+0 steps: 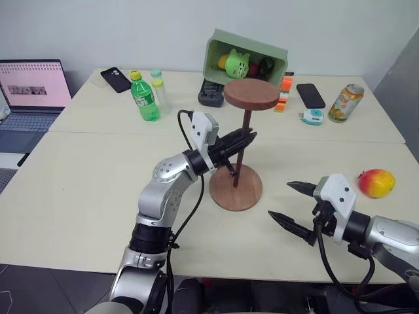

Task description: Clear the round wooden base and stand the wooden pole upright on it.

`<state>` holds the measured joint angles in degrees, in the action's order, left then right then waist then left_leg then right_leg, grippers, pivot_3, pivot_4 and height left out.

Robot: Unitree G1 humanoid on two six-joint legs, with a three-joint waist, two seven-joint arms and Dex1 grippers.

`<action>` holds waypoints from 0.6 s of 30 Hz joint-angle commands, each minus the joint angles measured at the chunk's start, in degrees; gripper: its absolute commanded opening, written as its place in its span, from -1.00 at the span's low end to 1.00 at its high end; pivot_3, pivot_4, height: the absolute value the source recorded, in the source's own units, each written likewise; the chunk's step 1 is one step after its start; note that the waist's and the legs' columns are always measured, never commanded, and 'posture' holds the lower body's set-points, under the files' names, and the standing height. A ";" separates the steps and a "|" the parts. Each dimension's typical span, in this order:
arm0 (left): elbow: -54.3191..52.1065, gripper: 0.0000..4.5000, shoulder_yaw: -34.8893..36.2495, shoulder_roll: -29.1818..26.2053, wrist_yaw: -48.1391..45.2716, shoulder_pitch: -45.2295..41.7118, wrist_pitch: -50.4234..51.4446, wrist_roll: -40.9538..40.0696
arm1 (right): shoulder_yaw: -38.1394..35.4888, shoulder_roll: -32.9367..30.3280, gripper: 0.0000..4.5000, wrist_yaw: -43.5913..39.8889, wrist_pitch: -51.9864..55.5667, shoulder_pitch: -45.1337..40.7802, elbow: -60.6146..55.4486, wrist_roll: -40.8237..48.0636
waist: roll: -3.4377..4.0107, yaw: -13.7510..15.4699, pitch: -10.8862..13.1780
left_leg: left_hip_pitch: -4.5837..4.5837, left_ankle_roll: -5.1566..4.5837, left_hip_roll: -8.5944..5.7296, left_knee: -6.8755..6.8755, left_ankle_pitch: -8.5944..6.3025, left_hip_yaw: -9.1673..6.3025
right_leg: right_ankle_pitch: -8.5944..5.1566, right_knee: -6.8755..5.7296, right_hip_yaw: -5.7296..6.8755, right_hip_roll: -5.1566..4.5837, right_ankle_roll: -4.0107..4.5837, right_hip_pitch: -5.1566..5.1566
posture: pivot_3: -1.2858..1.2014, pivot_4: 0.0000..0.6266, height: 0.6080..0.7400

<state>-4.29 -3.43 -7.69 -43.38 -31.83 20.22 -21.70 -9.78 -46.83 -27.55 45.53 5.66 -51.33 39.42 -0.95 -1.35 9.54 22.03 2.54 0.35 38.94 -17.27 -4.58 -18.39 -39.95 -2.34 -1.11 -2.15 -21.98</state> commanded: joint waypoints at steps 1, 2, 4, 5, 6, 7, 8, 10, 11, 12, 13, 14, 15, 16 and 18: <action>-0.78 -0.88 -0.29 -0.03 -0.29 -1.00 -2.42 -0.65 | 0.56 -0.68 1.00 -0.44 -0.34 -0.53 -1.20 -0.96 | 0.00 0.00 0.00 | 0.00 0.00 0.00 0.00 0.00 0.00 | 0.00 0.00 0.00 0.00 0.00 0.00 | 0.03 -0.52 1.00; -0.64 -0.88 -0.45 0.05 -0.23 -1.00 -2.65 -0.62 | 0.53 -0.73 1.00 -0.55 -0.33 -0.49 -1.22 -0.95 | 0.00 0.00 0.00 | 0.00 0.00 0.00 0.00 0.00 0.00 | 0.00 0.00 0.00 0.00 0.00 0.00 | 0.03 -0.52 1.00; -0.29 -0.88 -0.76 0.44 -0.01 -0.88 -3.46 -0.43 | 0.61 -0.92 1.00 -0.50 0.06 -0.70 -0.98 -0.97 | 0.00 0.00 0.00 | 0.00 0.00 0.00 0.00 0.00 0.00 | 0.00 0.01 0.01 0.00 0.00 0.00 | 0.03 -0.52 1.00; -0.13 -0.88 -0.94 0.57 0.06 -0.75 -3.83 -0.31 | 0.66 -1.00 1.00 -0.57 0.10 -0.78 -0.88 -1.01 | 0.00 0.01 0.00 | 0.00 0.00 0.00 0.00 0.00 0.00 | 0.00 0.01 0.00 0.00 0.00 0.00 | 0.03 -0.52 1.00; 0.30 -0.88 -1.14 0.56 -0.05 -0.65 -4.57 -0.03 | 0.68 -1.17 1.00 -0.66 0.19 -0.80 -0.75 -1.12 | 0.00 0.00 0.00 | 0.00 0.00 -0.01 0.00 0.00 0.00 | 0.00 0.01 0.00 0.00 0.00 0.01 | 0.03 -0.52 1.00; 0.80 -0.88 -1.29 0.53 -0.12 -0.70 -5.16 0.23 | 0.56 -1.31 1.00 -0.80 0.17 -0.65 -0.70 -1.19 | 0.00 0.01 0.00 | 0.00 0.00 -0.01 0.00 0.00 0.00 | 0.00 0.01 0.00 0.00 0.00 0.01 | 0.03 -0.52 1.00; 1.19 -0.88 -1.42 0.47 -0.16 -0.75 -5.66 0.39 | 0.48 -1.40 1.00 -0.91 0.12 -0.54 -0.68 -1.24 | 0.00 0.01 0.00 | 0.00 0.00 0.00 0.00 0.00 0.00 | 0.00 0.01 0.01 0.00 0.00 0.01 | 0.03 -0.52 1.00; 1.74 -0.88 -1.45 0.34 -0.09 -0.87 -5.70 0.21 | 0.45 -1.57 1.00 -1.15 0.23 -0.47 -0.69 -1.12 | 0.00 0.01 0.00 | -0.01 0.00 0.00 0.00 0.00 0.00 | 0.00 0.01 0.01 0.00 0.00 0.01 | 0.03 -0.52 1.00; 1.87 -0.88 -1.61 0.07 -0.39 -0.65 -6.14 0.34 | 0.46 -1.58 1.00 -1.20 0.29 -0.49 -0.64 -1.05 | 0.00 0.00 0.00 | -0.01 0.00 0.00 0.00 0.00 0.00 | 0.00 0.01 0.01 0.00 0.00 0.01 | 0.03 -0.52 1.00; 1.76 -0.88 -1.70 -0.09 -0.45 -0.38 -6.19 0.32 | 0.35 -1.61 1.00 -1.24 0.31 -0.38 -0.70 -0.99 | 0.00 0.00 0.00 | -0.01 0.00 0.00 0.00 0.00 0.00 | 0.00 0.01 0.01 0.00 0.00 0.01 | 0.03 -0.52 1.00; 1.66 -0.88 -1.78 -0.22 -0.49 -0.15 -6.19 0.30 | 0.27 -1.61 1.00 -1.23 0.35 -0.32 -0.74 -0.94 | 0.00 0.01 0.00 | -0.01 0.00 -0.01 0.00 0.00 0.00 | 0.00 0.01 0.01 0.00 0.00 0.01 | 0.03 -0.52 1.00; 1.61 -0.88 -1.83 -0.30 -0.45 0.00 -6.35 0.36 | 0.22 -1.57 1.00 -1.19 0.40 -0.32 -0.75 -0.89 | 0.00 0.01 0.00 | -0.01 0.00 0.00 0.00 0.00 0.00 | 0.00 0.01 0.01 0.00 0.00 0.01 | 0.03 -0.52 1.00; 1.58 -0.88 -1.79 -0.27 -0.24 0.07 -6.30 0.32 | 0.20 -1.49 1.00 -1.09 0.49 -0.36 -0.73 -0.81 | 0.00 0.00 0.00 | -0.01 0.00 -0.01 0.00 0.00 0.00 | 0.00 0.01 0.01 0.00 0.00 0.01 | 0.03 -0.52 1.00; 1.41 -0.88 -1.80 -0.24 -0.04 0.21 -6.15 0.23 | 0.13 -1.44 1.00 -1.04 0.55 -0.30 -0.80 -0.71 | 0.00 0.01 0.00 | -0.01 0.00 0.00 0.00 0.00 0.00 | 0.00 0.01 0.01 0.00 0.00 0.01 | 0.03 -0.52 1.00; 1.04 -0.88 -1.96 -0.35 0.08 0.59 -5.93 0.13 | 0.08 -1.41 1.00 -1.04 0.67 -0.28 -0.87 -0.57 | 0.00 0.01 0.00 | -0.01 0.00 0.00 0.00 0.00 -0.01 | 0.00 0.01 0.01 0.00 0.00 0.01 | 0.03 -0.52 1.00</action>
<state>-1.46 -4.85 -8.01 -43.26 -31.34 15.10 -21.32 -8.76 -48.06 -28.43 46.34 5.57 -51.25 38.86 -0.95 -1.34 9.54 22.02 2.54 0.34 38.94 -17.27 -4.59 -18.39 -39.93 -2.34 -1.11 -2.15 -21.97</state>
